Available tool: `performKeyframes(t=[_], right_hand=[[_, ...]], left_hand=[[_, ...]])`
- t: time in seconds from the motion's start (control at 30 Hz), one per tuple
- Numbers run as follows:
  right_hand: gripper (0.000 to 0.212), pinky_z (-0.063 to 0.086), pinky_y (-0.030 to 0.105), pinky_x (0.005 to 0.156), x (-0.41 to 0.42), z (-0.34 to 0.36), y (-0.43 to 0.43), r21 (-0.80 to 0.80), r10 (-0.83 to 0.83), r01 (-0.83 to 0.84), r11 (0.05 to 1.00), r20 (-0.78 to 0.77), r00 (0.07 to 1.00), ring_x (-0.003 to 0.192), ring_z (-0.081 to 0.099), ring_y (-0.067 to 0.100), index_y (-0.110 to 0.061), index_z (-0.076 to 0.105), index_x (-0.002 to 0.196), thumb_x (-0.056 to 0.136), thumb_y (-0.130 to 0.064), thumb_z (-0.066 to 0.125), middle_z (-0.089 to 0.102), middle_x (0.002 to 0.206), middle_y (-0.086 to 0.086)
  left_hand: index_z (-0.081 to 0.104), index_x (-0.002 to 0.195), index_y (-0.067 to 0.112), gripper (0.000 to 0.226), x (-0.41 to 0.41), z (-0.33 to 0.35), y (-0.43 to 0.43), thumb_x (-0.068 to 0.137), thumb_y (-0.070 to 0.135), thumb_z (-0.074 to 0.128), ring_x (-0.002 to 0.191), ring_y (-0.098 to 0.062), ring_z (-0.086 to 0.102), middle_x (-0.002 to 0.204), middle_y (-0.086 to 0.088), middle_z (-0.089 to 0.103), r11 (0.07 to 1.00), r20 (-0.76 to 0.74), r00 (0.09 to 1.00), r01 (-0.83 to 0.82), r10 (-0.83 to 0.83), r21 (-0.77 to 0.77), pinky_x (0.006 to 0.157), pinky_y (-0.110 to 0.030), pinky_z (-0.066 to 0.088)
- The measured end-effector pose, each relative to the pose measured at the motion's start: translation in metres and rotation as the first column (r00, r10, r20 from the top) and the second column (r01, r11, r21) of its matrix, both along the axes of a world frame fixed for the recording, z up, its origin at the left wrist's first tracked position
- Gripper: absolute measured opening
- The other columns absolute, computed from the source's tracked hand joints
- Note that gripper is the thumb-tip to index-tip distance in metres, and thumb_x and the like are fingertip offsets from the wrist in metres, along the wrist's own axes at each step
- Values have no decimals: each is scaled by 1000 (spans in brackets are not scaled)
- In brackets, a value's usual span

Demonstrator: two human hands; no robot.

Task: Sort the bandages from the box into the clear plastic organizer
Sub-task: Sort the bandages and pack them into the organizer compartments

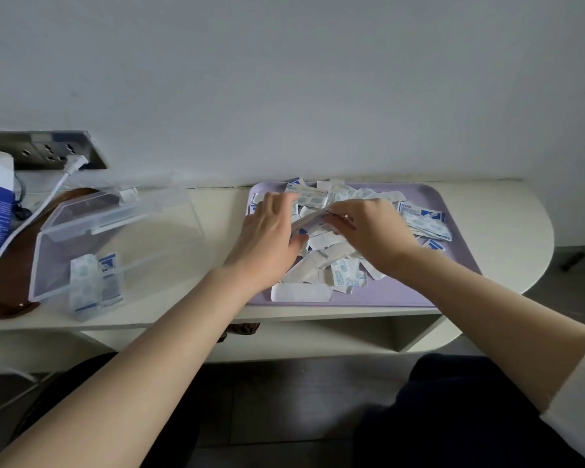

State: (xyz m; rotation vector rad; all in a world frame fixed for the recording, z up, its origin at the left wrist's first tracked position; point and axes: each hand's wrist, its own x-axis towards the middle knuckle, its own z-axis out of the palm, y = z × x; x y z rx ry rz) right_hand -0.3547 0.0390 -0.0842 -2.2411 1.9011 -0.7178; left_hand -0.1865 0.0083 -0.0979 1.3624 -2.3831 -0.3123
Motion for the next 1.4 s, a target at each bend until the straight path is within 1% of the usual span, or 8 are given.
performKeyframes(t=[0.2,0.27,0.4,0.7,0.87,1.0,1.17,1.4], right_hand=[[28,53,22,61,23,-1,5,221,-47,-63,973,461,886,63,65,8,-15,61,69,90,-1,49,67,71,8],[20,57,38,75,22,-6,3,276,-91,-70,959,528,844,81,69,25,-6,66,87,91,3,48,70,86,14],[21,57,28,74,20,-14,-1,387,-280,-3,922,670,688,81,68,18,-9,60,106,94,0,46,71,97,11],[17,56,31,76,16,-9,-4,270,-331,209,940,573,750,87,66,23,-10,70,96,92,-7,53,68,87,4],[11,50,13,65,23,-5,-1,387,-384,117,915,740,552,72,59,7,-14,66,85,91,-11,58,64,77,-5],[8,54,24,71,28,-3,4,404,-355,5,915,799,485,74,58,14,-8,63,84,90,-7,58,62,77,1],[11,56,15,59,32,-4,5,314,-268,-14,949,832,486,66,61,10,-9,61,78,88,-4,62,63,73,3],[8,50,20,68,32,-11,0,291,-279,74,954,769,575,68,57,6,-13,63,80,88,-11,62,62,75,-3]], left_hand=[[34,95,12,14,1,-10,4,97,20,45,83,-32,54,93,-11,57,978,18,999,30,-34,206,71,-39,41],[34,89,13,12,2,-15,6,97,14,43,83,-36,57,90,-17,61,962,-37,999,34,-24,272,72,-46,47],[38,88,10,15,-1,-20,10,99,18,39,70,-32,59,82,-18,60,901,-212,970,-14,117,433,73,-45,48],[34,77,10,24,-17,-7,24,100,17,39,56,-8,40,69,0,46,847,-464,816,-57,345,528,44,-10,33],[35,95,5,13,-17,-9,18,101,16,34,56,-17,56,75,-8,56,793,-507,763,-12,401,609,66,-35,50],[36,95,4,14,-17,-6,18,102,16,32,46,4,53,71,-3,49,837,-499,782,-53,374,545,50,-15,43],[42,127,14,48,-20,-10,16,99,47,22,108,-14,50,114,0,53,773,-467,808,22,359,634,99,-33,39],[36,107,8,8,-21,-13,18,100,12,36,66,-18,51,81,-7,54,782,-386,902,96,193,616,67,-32,42]])
